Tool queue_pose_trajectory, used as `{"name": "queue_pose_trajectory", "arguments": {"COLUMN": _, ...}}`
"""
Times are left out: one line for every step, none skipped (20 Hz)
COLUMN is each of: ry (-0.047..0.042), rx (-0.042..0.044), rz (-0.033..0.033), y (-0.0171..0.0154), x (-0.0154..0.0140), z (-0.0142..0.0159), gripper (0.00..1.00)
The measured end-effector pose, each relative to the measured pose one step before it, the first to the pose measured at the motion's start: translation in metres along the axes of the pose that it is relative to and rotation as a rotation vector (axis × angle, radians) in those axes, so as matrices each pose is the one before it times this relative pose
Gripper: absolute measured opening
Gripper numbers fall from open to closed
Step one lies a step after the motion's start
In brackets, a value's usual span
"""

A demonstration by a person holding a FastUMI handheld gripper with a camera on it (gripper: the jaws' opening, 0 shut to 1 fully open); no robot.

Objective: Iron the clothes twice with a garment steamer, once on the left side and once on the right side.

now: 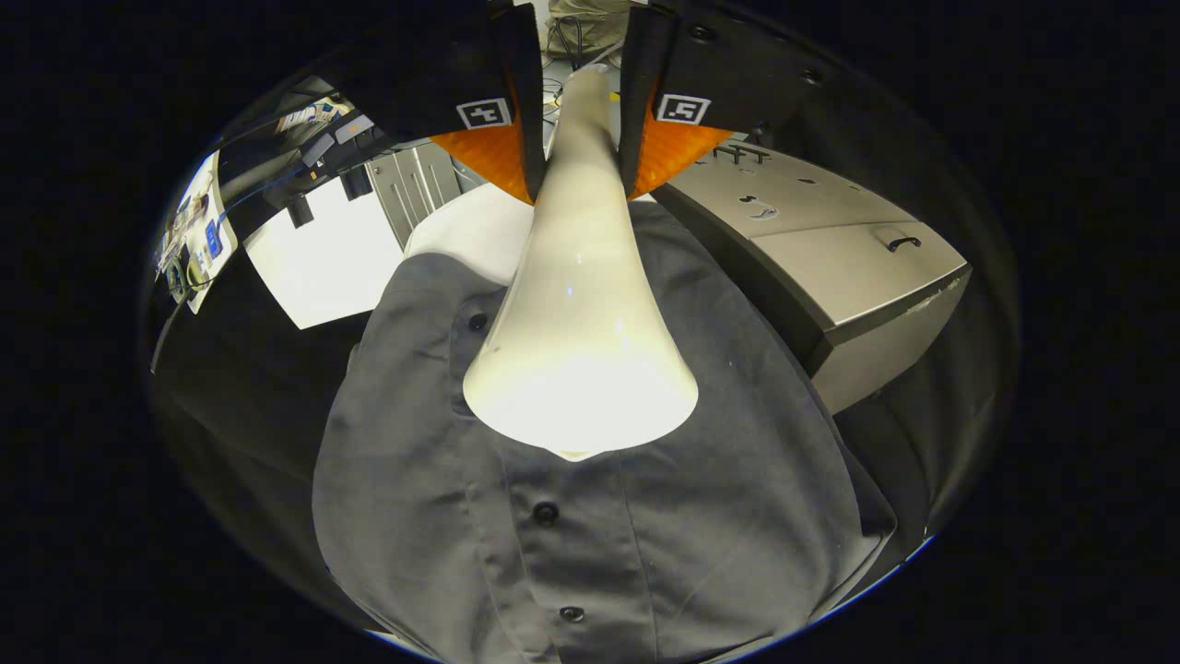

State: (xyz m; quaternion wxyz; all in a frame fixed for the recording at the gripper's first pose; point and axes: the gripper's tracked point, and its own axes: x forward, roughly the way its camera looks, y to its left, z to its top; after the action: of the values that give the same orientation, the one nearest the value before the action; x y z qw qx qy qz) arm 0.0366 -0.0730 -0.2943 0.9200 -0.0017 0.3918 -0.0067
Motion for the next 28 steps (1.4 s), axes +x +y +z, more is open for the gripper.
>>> {"name": "queue_pose_trajectory", "arguments": {"ry": -0.01478, "rx": -0.0002, "rz": -0.00109, "y": -0.00225, "x": -0.00684, "z": 0.00851, "gripper": 0.43}}
{"name": "queue_pose_trajectory", "arguments": {"ry": -0.0174, "rx": -0.00175, "rz": -0.00334, "y": -0.00248, "x": -0.00805, "z": 0.00839, "gripper": 0.43}}
{"name": "queue_pose_trajectory", "arguments": {"ry": -0.01229, "rx": -0.00509, "rz": -0.00265, "y": -0.00403, "x": -0.00715, "z": 0.0085, "gripper": 0.43}}
{"name": "queue_pose_trajectory", "arguments": {"ry": -0.01854, "rx": 0.00416, "rz": -0.00384, "y": -0.00215, "x": -0.00633, "z": 0.01002, "gripper": 0.43}}
{"name": "queue_pose_trajectory", "arguments": {"ry": -0.01502, "rx": -0.00123, "rz": -0.00533, "y": -0.00357, "x": -0.00347, "z": 0.01066, "gripper": 0.43}}
{"name": "queue_pose_trajectory", "arguments": {"ry": -0.01512, "rx": 0.00053, "rz": -0.00779, "y": -0.00411, "x": -0.00582, "z": 0.00826, "gripper": 0.43}}
{"name": "queue_pose_trajectory", "arguments": {"ry": -0.01296, "rx": -0.0009, "rz": -0.00524, "y": -0.00349, "x": -0.00375, "z": 0.01014, "gripper": 0.43}}
{"name": "queue_pose_trajectory", "arguments": {"ry": -0.01144, "rx": -0.0005, "rz": -0.00259, "y": -0.00282, "x": -0.00426, "z": 0.00875, "gripper": 0.43}}
{"name": "queue_pose_trajectory", "arguments": {"ry": -0.00931, "rx": -0.00138, "rz": -0.00238, "y": -0.00308, "x": -0.00197, "z": 0.00777, "gripper": 0.43}}
{"name": "queue_pose_trajectory", "arguments": {"ry": -0.00913, "rx": -0.00206, "rz": -0.00436, "y": -0.004, "x": -0.00281, "z": 0.00851, "gripper": 0.43}}
{"name": "queue_pose_trajectory", "arguments": {"ry": -0.00974, "rx": -0.00323, "rz": -0.00599, "y": -0.00534, "x": -0.00231, "z": 0.0091, "gripper": 0.43}}
{"name": "queue_pose_trajectory", "arguments": {"ry": -0.00947, "rx": -0.00317, "rz": -0.00586, "y": -0.005, "x": -0.00206, "z": 0.00825, "gripper": 0.43}}
{"name": "queue_pose_trajectory", "arguments": {"ry": -0.00945, "rx": -0.00292, "rz": -0.00571, "y": -0.00451, "x": -0.00134, "z": 0.00663, "gripper": 0.43}}
{"name": "queue_pose_trajectory", "arguments": {"ry": -0.00955, "rx": -0.00106, "rz": -0.00549, "y": -0.00452, "x": -0.00201, "z": 0.0086, "gripper": 0.43}}
{"name": "queue_pose_trajectory", "arguments": {"ry": -0.00724, "rx": -0.00094, "rz": -0.00385, "y": -0.00286, "x": -0.00211, "z": 0.01003, "gripper": 0.43}}
{"name": "queue_pose_trajectory", "arguments": {"ry": -0.00654, "rx": 0.00183, "rz": -0.00329, "y": -0.00311, "x": -0.00181, "z": 0.00777, "gripper": 0.43}}
{"name": "queue_pose_trajectory", "arguments": {"ry": -0.00605, "rx": 0.00256, "rz": -0.00156, "y": -0.0027, "x": -0.00148, "z": 0.00812, "gripper": 0.43}}
{"name": "queue_pose_trajectory", "arguments": {"ry": -0.00494, "rx": 0.00265, "rz": -0.00049, "y": -0.00319, "x": 0.00085, "z": 0.00637, "gripper": 0.43}}
{"name": "queue_pose_trajectory", "arguments": {"ry": -0.00591, "rx": 0.00001, "rz": -0.00134, "y": -0.00432, "x": 0.00182, "z": 0.00627, "gripper": 0.43}}
{"name": "queue_pose_trajectory", "arguments": {"ry": -0.0051, "rx": -0.00498, "rz": -0.00232, "y": -0.00371, "x": 0.0019, "z": 0.00641, "gripper": 0.43}}
{"name": "queue_pose_trajectory", "arguments": {"ry": -0.00463, "rx": -0.00489, "rz": -0.00104, "y": -0.00448, "x": 0.00063, "z": 0.00515, "gripper": 0.43}}
{"name": "queue_pose_trajectory", "arguments": {"ry": -0.00527, "rx": -0.00437, "rz": 0.00071, "y": -0.00264, "x": 0.00097, "z": 0.0063, "gripper": 0.43}}
{"name": "queue_pose_trajectory", "arguments": {"ry": -0.00439, "rx": -0.00634, "rz": 0.00172, "y": -0.00153, "x": 0.00229, "z": 0.00702, "gripper": 0.43}}
{"name": "queue_pose_trajectory", "arguments": {"ry": -0.00587, "rx": -0.00602, "rz": 0.00265, "y": -0.0015, "x": 0.00127, "z": 0.00655, "gripper": 0.43}}
{"name": "queue_pose_trajectory", "arguments": {"ry": -0.00607, "rx": -0.00313, "rz": 0.00336, "y": -0.00189, "x": 0.00158, "z": 0.00637, "gripper": 0.43}}
{"name": "queue_pose_trajectory", "arguments": {"ry": -0.00648, "rx": -0.00286, "rz": 0.00184, "y": -0.00145, "x": 0.00152, "z": 0.00667, "gripper": 0.43}}
{"name": "queue_pose_trajectory", "arguments": {"ry": -0.00603, "rx": -0.00547, "rz": -0.00043, "y": -0.00168, "x": 0.00076, "z": 0.00821, "gripper": 0.43}}
{"name": "queue_pose_trajectory", "arguments": {"ry": -0.00528, "rx": -0.00527, "rz": -0.00164, "y": -0.00212, "x": 0.00146, "z": 0.00689, "gripper": 0.43}}
